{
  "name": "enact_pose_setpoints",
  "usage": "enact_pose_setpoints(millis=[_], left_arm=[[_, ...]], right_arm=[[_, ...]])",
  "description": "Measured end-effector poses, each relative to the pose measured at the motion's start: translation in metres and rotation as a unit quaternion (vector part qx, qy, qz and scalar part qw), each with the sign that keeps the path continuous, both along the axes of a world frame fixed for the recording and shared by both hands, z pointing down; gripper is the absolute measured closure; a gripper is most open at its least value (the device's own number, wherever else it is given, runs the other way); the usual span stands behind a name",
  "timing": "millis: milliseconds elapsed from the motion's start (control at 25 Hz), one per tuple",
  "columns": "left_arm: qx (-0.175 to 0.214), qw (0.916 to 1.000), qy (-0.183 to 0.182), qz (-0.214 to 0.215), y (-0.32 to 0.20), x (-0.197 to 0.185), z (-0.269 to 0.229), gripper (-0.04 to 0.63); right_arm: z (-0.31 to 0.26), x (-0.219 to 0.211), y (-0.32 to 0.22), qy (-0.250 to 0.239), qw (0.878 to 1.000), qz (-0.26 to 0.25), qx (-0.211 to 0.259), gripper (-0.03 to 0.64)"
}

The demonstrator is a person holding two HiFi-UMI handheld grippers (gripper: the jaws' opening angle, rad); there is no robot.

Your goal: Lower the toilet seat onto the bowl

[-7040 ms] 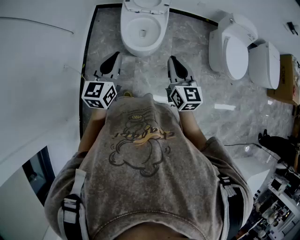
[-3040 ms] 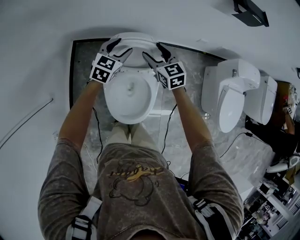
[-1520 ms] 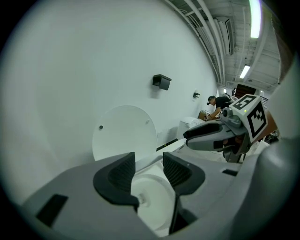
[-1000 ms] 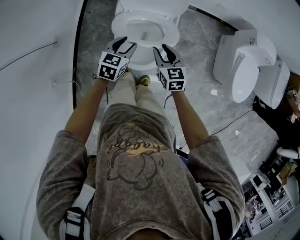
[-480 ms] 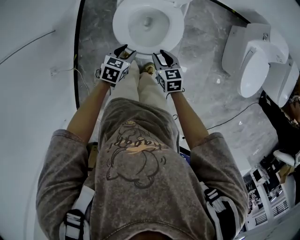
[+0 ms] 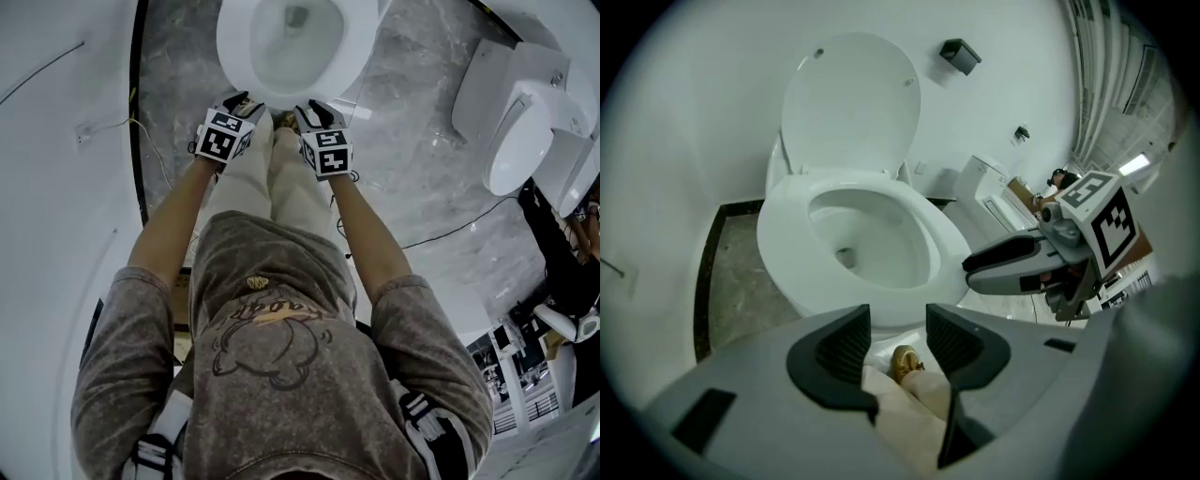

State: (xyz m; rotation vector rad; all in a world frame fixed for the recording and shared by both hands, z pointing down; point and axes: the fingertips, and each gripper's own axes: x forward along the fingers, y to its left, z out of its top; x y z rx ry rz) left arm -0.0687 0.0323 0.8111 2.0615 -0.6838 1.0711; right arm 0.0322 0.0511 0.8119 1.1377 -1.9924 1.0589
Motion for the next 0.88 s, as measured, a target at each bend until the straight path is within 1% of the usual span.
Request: enact_pose_setpoints(millis=[120,320,480,600,760,880], left_arm=[[-0.017,0.9997,-0.014,0.012,0.004,0.0,0.029,0.407],[-0.023,0.999,-0.03,0.024,0.01,-0.003,0.071,0.407],[-0.031,0.9986,-0.041,0.012,0.011,-0.005,0.096,0.407],[-0.033,0.9983,-0.048,-0.002,0.011,-0.01,0.101,0.425],[-0.035,0.9984,-0.042,-0.012,0.005,-0.007,0.093,0.425],[-0.013,0.9988,-0.034,-0.032,-0.01,-0.002,0.066,0.425]], right_arm=[[0.028,-0.001,0.003,-0.002,1.0,0.002,-0.024,0.468],[0.068,-0.003,0.006,-0.001,0.998,0.016,-0.056,0.468],[0.09,-0.005,0.009,0.001,0.997,0.033,-0.074,0.468],[0.095,-0.005,0.01,0.0,0.997,0.042,-0.067,0.489],[0.086,0.0,0.005,-0.008,0.997,0.034,-0.066,0.489],[0.059,0.012,-0.008,-0.008,0.998,0.044,-0.043,0.489]])
